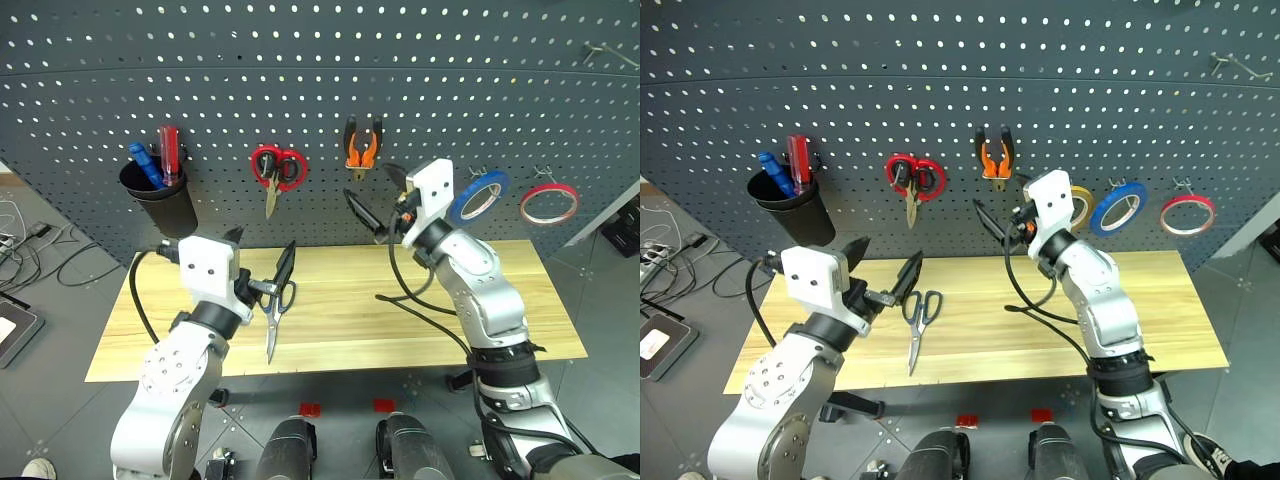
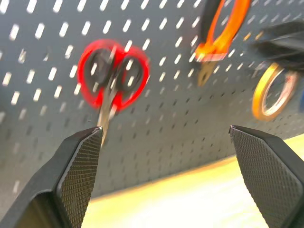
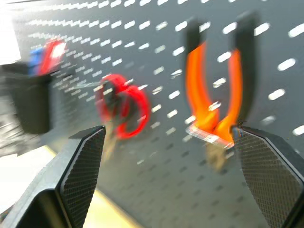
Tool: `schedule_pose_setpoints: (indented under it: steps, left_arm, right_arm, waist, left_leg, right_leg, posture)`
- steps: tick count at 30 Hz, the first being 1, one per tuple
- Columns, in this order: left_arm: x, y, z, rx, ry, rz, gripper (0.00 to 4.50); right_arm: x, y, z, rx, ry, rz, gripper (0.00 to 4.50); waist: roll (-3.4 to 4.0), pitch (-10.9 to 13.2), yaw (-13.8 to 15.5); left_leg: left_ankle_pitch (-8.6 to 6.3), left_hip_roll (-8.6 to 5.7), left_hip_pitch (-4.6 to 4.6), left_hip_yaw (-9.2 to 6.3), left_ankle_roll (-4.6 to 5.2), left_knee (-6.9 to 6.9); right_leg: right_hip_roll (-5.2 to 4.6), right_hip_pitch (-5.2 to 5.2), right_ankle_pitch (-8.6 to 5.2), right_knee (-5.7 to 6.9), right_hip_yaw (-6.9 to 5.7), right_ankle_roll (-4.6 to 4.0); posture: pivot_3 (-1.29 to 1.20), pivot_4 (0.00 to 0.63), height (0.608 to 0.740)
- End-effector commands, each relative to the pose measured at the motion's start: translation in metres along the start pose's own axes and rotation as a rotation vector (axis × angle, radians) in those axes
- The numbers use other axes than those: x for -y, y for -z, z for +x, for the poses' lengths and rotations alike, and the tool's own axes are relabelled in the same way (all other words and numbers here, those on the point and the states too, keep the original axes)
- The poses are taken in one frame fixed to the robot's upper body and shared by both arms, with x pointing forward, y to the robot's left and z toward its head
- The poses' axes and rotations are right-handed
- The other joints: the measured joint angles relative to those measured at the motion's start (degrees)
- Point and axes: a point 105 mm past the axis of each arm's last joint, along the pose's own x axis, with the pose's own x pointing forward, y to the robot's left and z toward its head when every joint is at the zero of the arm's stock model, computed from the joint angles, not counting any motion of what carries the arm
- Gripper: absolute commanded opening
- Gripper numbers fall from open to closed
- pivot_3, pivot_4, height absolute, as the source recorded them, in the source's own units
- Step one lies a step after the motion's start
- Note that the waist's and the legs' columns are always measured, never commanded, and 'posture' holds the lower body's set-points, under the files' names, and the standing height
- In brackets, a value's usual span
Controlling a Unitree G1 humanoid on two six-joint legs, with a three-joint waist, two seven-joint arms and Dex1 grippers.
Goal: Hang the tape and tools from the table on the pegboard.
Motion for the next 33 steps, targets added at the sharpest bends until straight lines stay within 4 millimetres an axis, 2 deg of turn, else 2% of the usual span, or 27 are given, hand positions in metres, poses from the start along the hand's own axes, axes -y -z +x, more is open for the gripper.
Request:
schedule_pose_setpoints:
  steps: [1, 6, 13, 17, 21, 26, 33]
  left_arm:
    - [-0.013, 0.022, -0.002, -0.116, -0.127, 0.019, 4.50]
    - [-0.021, 0.068, 0.003, -0.314, -0.221, -0.035, 4.50]
    - [-0.022, 0.100, 0.011, -0.445, -0.207, -0.092, 4.50]
    - [-0.023, 0.125, 0.012, -0.558, -0.180, -0.136, 4.50]
    - [-0.018, 0.134, 0.018, -0.589, -0.119, -0.153, 4.50]
    - [-0.014, 0.135, 0.030, -0.592, -0.068, -0.150, 4.50]
    - [-0.014, 0.144, 0.032, -0.657, -0.040, -0.149, 4.50]
  right_arm:
    - [-0.027, 0.003, -0.016, -0.009, -0.220, -0.016, 4.48]
    - [-0.054, 0.029, -0.043, -0.075, -0.500, -0.029, 4.48]
    - [-0.065, 0.039, -0.051, -0.092, -0.626, -0.061, 4.48]
    - [-0.078, 0.045, -0.055, -0.104, -0.693, -0.067, 4.48]
    - [-0.083, 0.047, -0.053, -0.113, -0.707, -0.069, 4.48]
    - [-0.080, 0.050, -0.050, -0.131, -0.690, -0.087, 4.48]
    - [-0.077, 0.053, -0.048, -0.150, -0.664, -0.092, 4.48]
  waist:
    - [0.05, 0.8, 0.0]
    - [-0.01, 3.1, -0.4]
    - [-0.29, 6.5, -1.3]
    - [-0.32, 8.0, -1.4]
    - [-0.37, 9.5, -1.4]
    - [-0.23, 10.8, -1.4]
    - [0.07, 11.5, -1.6]
  left_leg:
    - [-0.03, -0.02, 0.08, -0.07, 0.04, 0.00]
    - [-0.03, -0.04, 0.07, -0.06, 0.06, 0.10]
    - [-0.03, 0.05, 0.04, -0.14, 0.05, 0.12]
    - [-0.02, 0.05, 0.04, -0.13, 0.04, 0.16]
    - [-0.02, 0.05, 0.03, -0.11, 0.03, 0.17]
    - [0.00, 0.04, 0.02, -0.11, 0.00, 0.18]
    - [0.01, 0.05, 0.04, -0.07, -0.02, 0.15]
  right_leg:
    - [0.01, 0.13, -0.02, -0.04, -0.07, -0.02]
    - [0.01, 0.09, -0.02, 0.06, -0.04, -0.02]
    - [-0.04, 0.05, -0.04, 0.16, -0.08, -0.05]
    - [-0.07, -0.01, -0.04, 0.27, -0.08, -0.05]
    - [-0.11, -0.07, -0.04, 0.34, -0.08, -0.05]
    - [-0.17, -0.10, -0.03, 0.40, -0.12, -0.05]
    - [-0.16, -0.11, -0.02, 0.41, -0.15, -0.05]
  posture:
    - [-0.08, 0.296, 0.740]
    - [-0.10, 0.347, 0.740]
    - [-0.12, 0.413, 0.740]
    - [-0.13, 0.435, 0.740]
    - [-0.15, 0.459, 0.740]
    - [-0.16, 0.475, 0.740]
    - [-0.17, 0.489, 0.740]
